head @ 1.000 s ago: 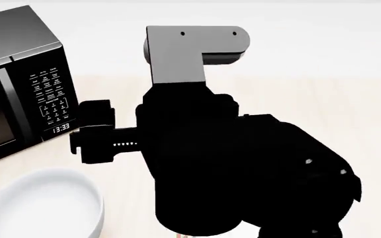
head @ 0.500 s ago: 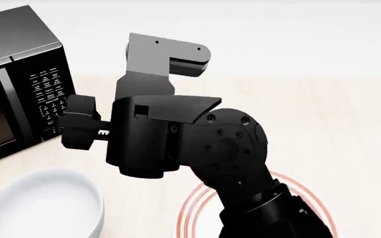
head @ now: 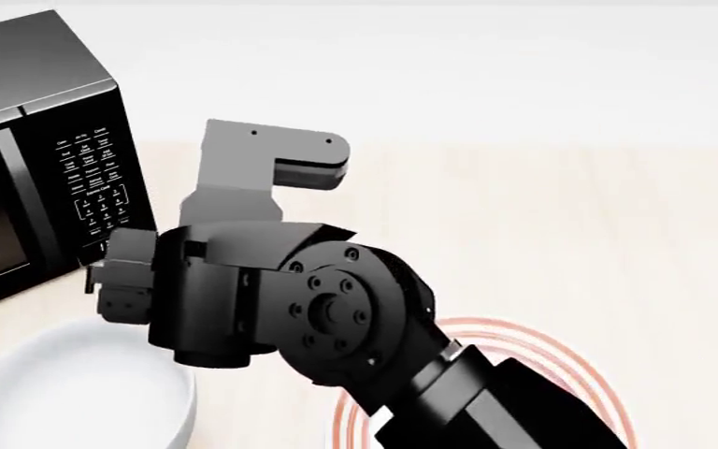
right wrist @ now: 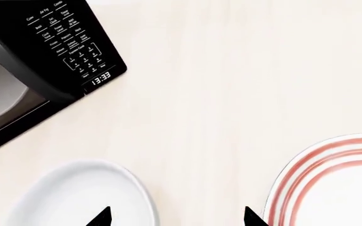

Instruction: Put the white bowl to the right of the plate.

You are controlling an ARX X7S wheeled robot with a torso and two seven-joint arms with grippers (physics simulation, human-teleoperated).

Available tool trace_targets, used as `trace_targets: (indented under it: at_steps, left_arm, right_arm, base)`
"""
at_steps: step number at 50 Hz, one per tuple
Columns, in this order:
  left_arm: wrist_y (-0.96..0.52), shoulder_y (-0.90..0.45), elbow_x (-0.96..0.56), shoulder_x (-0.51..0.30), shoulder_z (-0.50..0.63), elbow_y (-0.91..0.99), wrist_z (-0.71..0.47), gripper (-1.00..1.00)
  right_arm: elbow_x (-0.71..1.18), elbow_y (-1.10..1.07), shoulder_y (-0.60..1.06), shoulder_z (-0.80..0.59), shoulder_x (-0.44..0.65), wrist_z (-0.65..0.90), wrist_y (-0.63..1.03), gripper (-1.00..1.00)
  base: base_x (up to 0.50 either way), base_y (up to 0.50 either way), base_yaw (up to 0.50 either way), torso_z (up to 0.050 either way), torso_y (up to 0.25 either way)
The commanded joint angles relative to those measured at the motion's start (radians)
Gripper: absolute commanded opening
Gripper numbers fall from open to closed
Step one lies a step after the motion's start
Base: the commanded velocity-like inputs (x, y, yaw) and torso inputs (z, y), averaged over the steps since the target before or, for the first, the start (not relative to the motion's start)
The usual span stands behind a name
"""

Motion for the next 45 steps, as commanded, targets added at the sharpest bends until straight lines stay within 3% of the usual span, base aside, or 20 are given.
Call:
trace_targets:
  at_steps: [1,21,45]
  left_arm:
    - [0.003,0.004,-0.008,-0.004,-0.002,0.001,-0.006,1.00]
    - [0.015,0.015,-0.019,-0.010,-0.004,0.001,-0.012,1.00]
    - [0.021,0.022,-0.029,-0.019,0.000,0.001,-0.024,1.00]
  right_arm:
    - [0.072,0.033,0.016,-0.157,-0.002,-0.044,-0.093,1.00]
    - [0.432,0.047,0.126,-0.659,-0.004,-0.221,-0.378,1.00]
    - [0.479,0.072,0.092,-0.709,-0.005,-0.283,-0.366,1.00]
  base:
    - [0.00,0.00,0.00,0.000,0.000]
    - [0.00,0.00,0.00,0.000,0.000]
    - [0.00,0.00,0.00,0.000,0.000]
